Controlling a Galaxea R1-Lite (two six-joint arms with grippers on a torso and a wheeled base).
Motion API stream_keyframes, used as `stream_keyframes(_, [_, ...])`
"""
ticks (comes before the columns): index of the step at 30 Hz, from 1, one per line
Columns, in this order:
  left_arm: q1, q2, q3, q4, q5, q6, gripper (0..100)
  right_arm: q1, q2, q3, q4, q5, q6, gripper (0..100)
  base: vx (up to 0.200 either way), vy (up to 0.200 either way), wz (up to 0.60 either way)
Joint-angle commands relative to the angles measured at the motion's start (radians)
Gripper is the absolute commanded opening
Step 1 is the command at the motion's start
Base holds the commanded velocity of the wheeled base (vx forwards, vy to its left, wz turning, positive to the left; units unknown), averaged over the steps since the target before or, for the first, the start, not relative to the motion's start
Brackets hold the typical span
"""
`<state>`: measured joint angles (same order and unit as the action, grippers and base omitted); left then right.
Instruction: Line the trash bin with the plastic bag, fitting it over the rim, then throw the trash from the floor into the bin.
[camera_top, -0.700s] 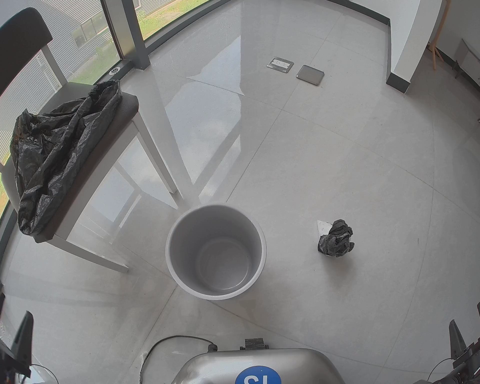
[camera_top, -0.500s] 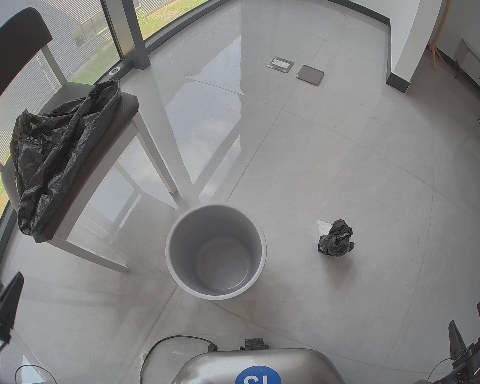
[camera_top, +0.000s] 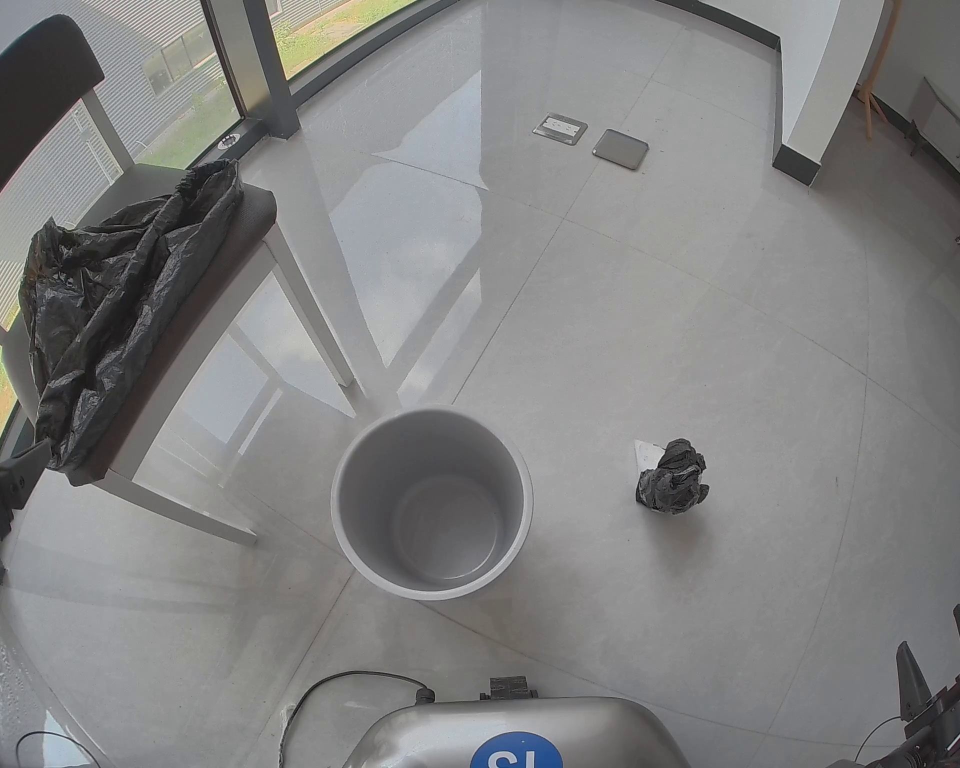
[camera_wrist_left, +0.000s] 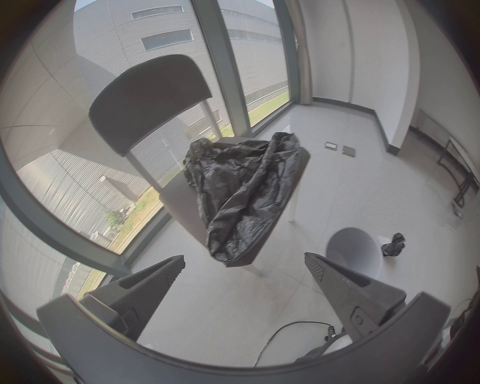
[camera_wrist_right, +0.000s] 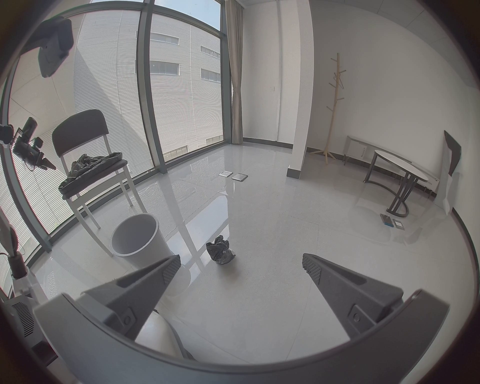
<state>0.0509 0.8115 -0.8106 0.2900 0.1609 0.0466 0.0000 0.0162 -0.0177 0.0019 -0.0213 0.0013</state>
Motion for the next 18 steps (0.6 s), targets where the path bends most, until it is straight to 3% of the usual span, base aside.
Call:
stream_keyframes(1, [0.104,0.06,-0.005,0.009,0.003,-0.001,100,0.0,-0.016,0.018,0.0,0.0,-0.001,100,0.0,0.0,0.0])
stream_keyframes(4, [0.172,0.098,0.016,-0.011,0.0,-0.045,100,0.0,-0.016,0.018,0.0,0.0,-0.003,100,0.0,0.0,0.0])
stream_keyframes(12, [0.19,0.137,0.041,-0.037,0.006,-0.073,100,0.0,-0.016,0.018,0.0,0.001,-0.009,100,0.0,0.0,0.0])
stream_keyframes(18, [0.181,0.175,0.097,-0.221,0.045,-0.062,100,0.0,-0.016,0.018,0.001,0.001,-0.017,100,0.0,0.0,0.0])
